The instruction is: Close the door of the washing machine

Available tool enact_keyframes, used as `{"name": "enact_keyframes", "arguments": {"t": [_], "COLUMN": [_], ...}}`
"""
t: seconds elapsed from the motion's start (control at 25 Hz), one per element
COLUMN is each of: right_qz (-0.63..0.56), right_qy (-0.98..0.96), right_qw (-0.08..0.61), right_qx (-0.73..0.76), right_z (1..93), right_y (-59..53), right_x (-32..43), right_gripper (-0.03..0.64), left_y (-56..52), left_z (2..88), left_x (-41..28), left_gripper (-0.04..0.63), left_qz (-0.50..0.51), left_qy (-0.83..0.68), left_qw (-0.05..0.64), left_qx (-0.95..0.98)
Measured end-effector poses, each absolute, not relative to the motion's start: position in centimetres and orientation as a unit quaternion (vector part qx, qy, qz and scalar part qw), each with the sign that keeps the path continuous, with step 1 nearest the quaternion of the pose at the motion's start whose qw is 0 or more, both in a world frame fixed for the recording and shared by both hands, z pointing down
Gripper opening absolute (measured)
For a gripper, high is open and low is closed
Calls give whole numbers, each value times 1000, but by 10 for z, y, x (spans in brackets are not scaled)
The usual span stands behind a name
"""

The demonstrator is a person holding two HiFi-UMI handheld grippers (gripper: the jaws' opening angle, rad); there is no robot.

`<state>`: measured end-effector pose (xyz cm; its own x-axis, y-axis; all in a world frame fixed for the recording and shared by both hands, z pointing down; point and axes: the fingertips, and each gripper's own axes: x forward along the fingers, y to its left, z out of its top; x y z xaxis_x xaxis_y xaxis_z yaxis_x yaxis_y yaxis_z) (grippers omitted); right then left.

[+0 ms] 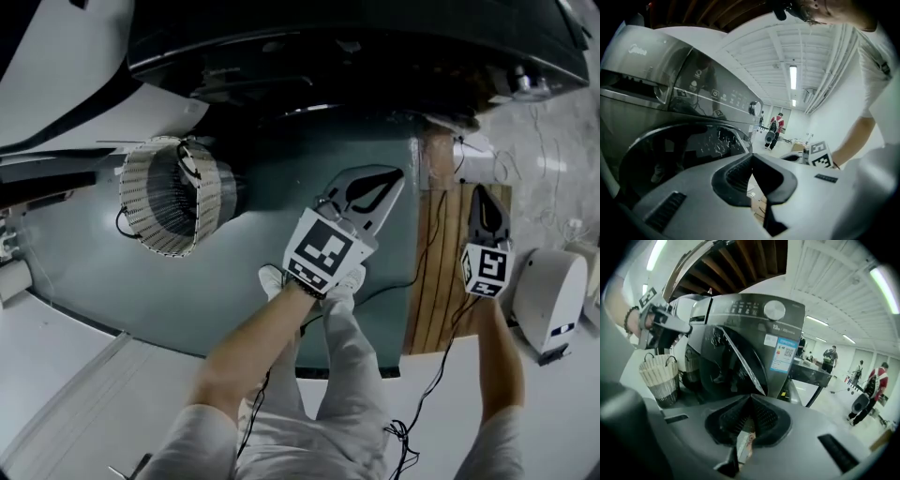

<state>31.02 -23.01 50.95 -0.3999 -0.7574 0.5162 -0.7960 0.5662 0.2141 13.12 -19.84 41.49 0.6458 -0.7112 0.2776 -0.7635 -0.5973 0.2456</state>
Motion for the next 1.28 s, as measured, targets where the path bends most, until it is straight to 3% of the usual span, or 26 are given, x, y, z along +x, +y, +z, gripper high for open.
{"name": "enact_keyframes", "arguments": {"t": [0.24, 0.68, 0.92, 1.28], "right_qz": [78, 94, 48, 6], "right_qy": [-844, -875, -875, -873], "right_qw": [235, 134, 75, 32], "right_qx": [476, 455, 476, 487], "right_z": [429, 201, 75, -27], "right_y": [-170, -109, -120, -71], "right_x": [290, 223, 229, 248], "right_gripper": [11, 11, 11, 11], "left_y": [-165, -82, -79, -9], "left_z": [351, 156, 57, -28], "left_x": [97, 24, -19, -44], "left_gripper": [3, 3, 3, 3], "left_qz": [49, 13, -20, -37], "left_qy": [-456, -512, -536, -551], "left_qw": [171, 137, 64, 1], "left_qx": [872, 848, 842, 834]}}
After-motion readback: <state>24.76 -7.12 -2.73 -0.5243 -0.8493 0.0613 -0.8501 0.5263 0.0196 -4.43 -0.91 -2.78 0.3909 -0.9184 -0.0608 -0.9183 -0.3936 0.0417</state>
